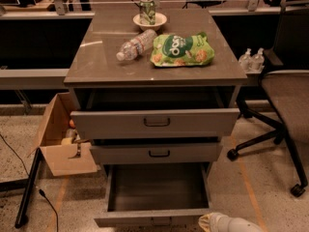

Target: Close bottom drawer

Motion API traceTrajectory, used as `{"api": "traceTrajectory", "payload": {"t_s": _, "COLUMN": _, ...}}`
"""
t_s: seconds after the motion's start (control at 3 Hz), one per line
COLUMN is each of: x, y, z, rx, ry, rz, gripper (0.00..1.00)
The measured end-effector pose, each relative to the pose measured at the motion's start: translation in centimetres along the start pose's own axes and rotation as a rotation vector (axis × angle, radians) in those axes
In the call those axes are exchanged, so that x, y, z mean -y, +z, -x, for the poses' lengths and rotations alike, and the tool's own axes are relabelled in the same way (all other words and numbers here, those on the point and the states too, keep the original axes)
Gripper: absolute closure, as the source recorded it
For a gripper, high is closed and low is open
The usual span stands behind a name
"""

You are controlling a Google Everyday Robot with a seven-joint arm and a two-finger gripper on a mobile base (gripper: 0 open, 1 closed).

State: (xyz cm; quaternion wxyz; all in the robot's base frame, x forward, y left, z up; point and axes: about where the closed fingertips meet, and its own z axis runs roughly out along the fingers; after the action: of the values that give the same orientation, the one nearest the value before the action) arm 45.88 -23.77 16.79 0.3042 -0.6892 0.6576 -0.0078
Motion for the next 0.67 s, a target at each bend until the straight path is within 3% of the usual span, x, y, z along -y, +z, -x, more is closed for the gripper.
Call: {"api": "traceTrajectory", "payload": {"t_s": 0.67, "x": 5.0, "y": 2.3, "z": 1.9, "rx": 0.027, "ry": -0.035, "rz": -0.087, "gripper": 1.00}}
